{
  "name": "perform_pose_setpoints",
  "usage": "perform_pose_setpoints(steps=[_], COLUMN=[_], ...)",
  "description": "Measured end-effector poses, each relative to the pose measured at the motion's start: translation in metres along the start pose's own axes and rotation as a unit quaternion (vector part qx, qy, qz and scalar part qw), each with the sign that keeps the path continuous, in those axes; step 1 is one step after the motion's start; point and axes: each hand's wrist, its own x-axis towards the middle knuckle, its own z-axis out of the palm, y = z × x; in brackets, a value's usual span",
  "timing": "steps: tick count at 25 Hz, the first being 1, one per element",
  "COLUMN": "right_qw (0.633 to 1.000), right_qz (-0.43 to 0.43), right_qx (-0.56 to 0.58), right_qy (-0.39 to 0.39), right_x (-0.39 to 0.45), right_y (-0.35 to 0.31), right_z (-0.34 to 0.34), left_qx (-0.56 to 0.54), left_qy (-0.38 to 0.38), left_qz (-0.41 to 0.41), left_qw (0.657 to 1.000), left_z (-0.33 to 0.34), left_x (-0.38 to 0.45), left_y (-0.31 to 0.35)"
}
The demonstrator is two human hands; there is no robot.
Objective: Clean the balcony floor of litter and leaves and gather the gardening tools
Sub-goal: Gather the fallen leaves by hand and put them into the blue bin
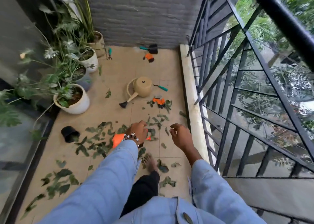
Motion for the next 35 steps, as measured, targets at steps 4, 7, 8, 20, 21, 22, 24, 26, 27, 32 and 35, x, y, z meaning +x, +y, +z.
perform_pose_setpoints(steps=[4, 7, 8, 20, 21, 22, 24, 26, 27, 32, 35], right_qw=[0.998, 0.998, 0.998, 0.984, 0.979, 0.976, 0.964, 0.958, 0.950, 0.913, 0.896], right_qz=[0.008, -0.003, -0.002, -0.042, -0.046, -0.046, -0.051, -0.062, -0.073, -0.137, -0.158], right_qx=[-0.011, -0.009, -0.004, -0.038, -0.054, -0.064, -0.092, -0.099, -0.105, -0.137, -0.135], right_qy=[-0.056, -0.059, -0.061, -0.172, -0.190, -0.205, -0.243, -0.262, -0.284, -0.358, -0.393], right_x=[0.089, 0.152, 0.172, 0.363, 0.377, 0.389, 0.438, 0.454, 0.480, 0.565, 0.596], right_y=[-0.003, -0.015, -0.019, -0.005, 0.001, 0.004, 0.021, 0.023, 0.032, 0.055, 0.068], right_z=[-0.018, -0.030, -0.034, -0.034, -0.031, -0.028, -0.009, -0.005, 0.014, 0.118, 0.214], left_qx=[-0.008, 0.009, 0.009, -0.069, -0.076, -0.080, -0.107, -0.130, -0.145, -0.187, -0.204], left_qy=[-0.014, -0.027, -0.026, -0.015, -0.020, -0.023, -0.027, -0.030, -0.024, -0.012, -0.004], left_qz=[-0.025, -0.034, -0.038, -0.152, -0.168, -0.182, -0.224, -0.233, -0.250, -0.318, -0.358], left_qw=[1.000, 0.999, 0.999, 0.986, 0.983, 0.980, 0.968, 0.963, 0.957, 0.929, 0.911], left_z=[-0.026, -0.050, -0.057, -0.081, -0.077, -0.072, -0.052, -0.045, -0.029, 0.044, 0.100], left_x=[0.079, 0.131, 0.148, 0.298, 0.310, 0.319, 0.364, 0.377, 0.402, 0.469, 0.501], left_y=[0.012, 0.017, 0.018, 0.031, 0.033, 0.033, 0.029, 0.029, 0.021, -0.042, -0.101])
